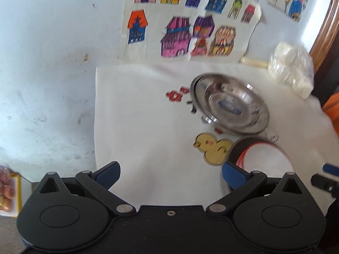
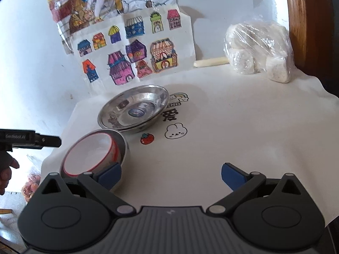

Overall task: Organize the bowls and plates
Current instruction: 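Move both grippers to the rim of the stacked bowls and plates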

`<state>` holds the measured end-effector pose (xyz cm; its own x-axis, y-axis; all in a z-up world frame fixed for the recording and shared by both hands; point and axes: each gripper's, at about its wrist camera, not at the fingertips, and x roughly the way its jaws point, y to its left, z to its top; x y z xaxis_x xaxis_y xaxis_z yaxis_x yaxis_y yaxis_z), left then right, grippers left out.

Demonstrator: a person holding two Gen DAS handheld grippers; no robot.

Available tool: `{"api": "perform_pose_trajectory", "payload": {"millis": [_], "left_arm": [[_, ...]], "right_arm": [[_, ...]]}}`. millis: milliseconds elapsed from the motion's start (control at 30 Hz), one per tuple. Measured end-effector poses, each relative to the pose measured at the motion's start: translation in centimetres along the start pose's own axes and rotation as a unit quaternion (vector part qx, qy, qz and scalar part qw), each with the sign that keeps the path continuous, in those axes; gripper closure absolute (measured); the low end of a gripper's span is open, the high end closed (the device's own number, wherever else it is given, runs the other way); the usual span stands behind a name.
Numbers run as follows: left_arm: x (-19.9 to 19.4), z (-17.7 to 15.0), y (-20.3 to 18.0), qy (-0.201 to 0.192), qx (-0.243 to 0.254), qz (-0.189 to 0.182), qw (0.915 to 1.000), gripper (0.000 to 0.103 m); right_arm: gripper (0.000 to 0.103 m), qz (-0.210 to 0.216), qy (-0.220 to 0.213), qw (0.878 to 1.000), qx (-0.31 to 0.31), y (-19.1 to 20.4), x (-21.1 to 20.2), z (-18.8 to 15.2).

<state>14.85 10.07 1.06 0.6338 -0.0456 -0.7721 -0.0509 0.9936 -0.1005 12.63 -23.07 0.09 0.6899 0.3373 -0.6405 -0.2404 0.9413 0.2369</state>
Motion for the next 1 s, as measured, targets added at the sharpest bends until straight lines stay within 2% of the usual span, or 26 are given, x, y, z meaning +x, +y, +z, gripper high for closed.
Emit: {"api": "perform_pose_trajectory", "payload": {"millis": [200,367,533,733,867,1000], "left_arm": [[0.9,0.7,-0.2,0.043,0.030,0.022,0.9984,0.001],[2.1,1.3,-1.1,0.082,0.045,0.004,0.9956,0.001],[2.8,1.8,-1.0,0.107,0.035,0.007,0.9936,0.001],[3.6,2.6,-0.2,0.144,-0.010,-0.004,0.9895,0.001],[2.9,3.0,0.4,0.136,-0.028,-0.018,0.9901,0.001],[2.6,3.3,-0.1,0.132,-0.024,-0.031,0.9905,0.001]], "right_arm": [[0.000,0.003,0.056,0.998,-0.026,0.6,1.0,1.1],[0.000,0.016,0.104,0.993,-0.045,1.5,1.6,2.4],[0.000,0.019,0.143,0.988,-0.051,2.4,2.4,3.4],[0.000,0.008,0.157,0.986,-0.055,2.7,3.4,3.8],[0.000,0.012,0.159,0.986,-0.042,2.4,3.5,4.1],[0.000,0.012,0.163,0.986,-0.045,2.7,3.7,4.1]]}}
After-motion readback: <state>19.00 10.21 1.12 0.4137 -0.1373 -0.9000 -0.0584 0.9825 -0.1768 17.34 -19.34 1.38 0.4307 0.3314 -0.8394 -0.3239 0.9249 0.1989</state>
